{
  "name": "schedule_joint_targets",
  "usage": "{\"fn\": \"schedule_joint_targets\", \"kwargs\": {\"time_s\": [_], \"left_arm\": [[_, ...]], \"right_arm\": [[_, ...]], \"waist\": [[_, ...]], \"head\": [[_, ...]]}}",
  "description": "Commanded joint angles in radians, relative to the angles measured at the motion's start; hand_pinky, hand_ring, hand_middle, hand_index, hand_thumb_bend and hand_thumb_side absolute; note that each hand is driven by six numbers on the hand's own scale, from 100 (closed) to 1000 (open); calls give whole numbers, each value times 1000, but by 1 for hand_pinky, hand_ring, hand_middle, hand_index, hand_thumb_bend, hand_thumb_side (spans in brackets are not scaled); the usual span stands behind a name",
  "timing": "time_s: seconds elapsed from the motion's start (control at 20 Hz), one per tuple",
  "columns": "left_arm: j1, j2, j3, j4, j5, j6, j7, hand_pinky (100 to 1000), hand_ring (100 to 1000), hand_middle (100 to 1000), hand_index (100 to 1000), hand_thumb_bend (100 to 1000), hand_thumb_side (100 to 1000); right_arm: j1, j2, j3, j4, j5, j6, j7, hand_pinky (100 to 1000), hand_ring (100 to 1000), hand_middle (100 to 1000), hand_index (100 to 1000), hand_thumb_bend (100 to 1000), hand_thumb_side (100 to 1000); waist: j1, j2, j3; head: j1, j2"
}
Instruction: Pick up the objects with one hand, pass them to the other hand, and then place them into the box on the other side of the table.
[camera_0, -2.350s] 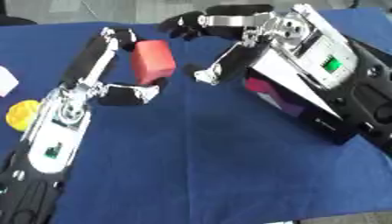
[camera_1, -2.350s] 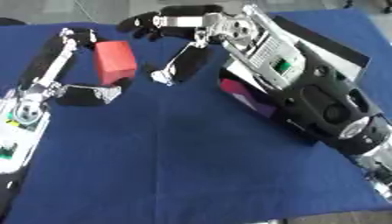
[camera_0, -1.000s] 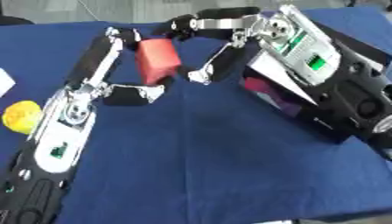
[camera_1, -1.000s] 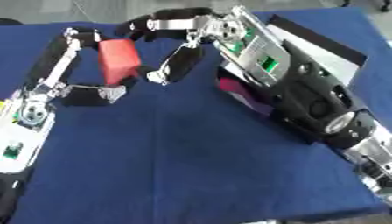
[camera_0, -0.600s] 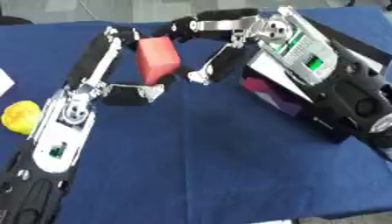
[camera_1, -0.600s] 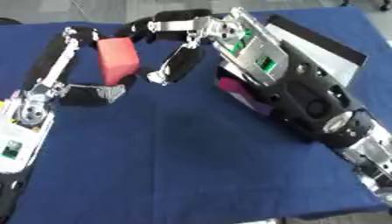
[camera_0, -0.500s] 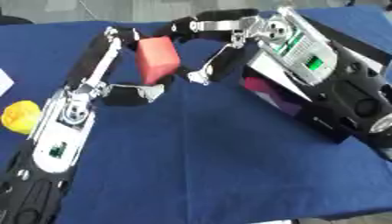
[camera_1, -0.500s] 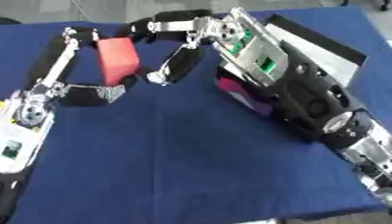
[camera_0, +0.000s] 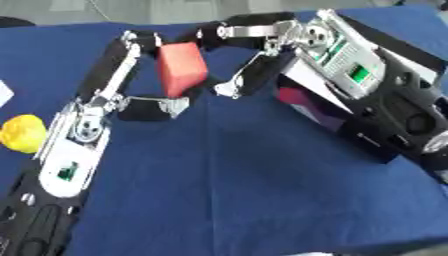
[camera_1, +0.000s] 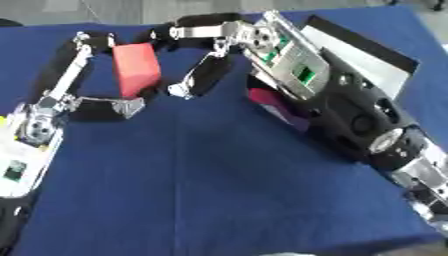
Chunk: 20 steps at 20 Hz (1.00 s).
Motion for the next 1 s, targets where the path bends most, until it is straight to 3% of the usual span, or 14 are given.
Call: {"fn": "schedule_joint_targets", "kwargs": {"time_s": [0.05,0.8,1.0], "left_arm": [[-25,-9,0,-3,1,-5,5,654,546,440,498,100,285],[-27,-20,-4,8,10,-18,7,655,546,443,504,100,313],[-27,-21,-6,7,19,-30,16,657,548,446,509,100,318]], "right_arm": [[-16,-23,-10,-20,-6,3,3,985,1000,1000,1000,100,208],[-11,-23,-12,-9,-8,10,1,979,1000,1000,1000,100,256],[-9,-22,-12,0,-11,18,-4,969,992,980,895,100,276]], "waist": [[-10,-1,-1],[-11,-1,-3],[-12,-1,-3]], "head": [[-4,-1],[-13,-1],[-14,-1]]}}
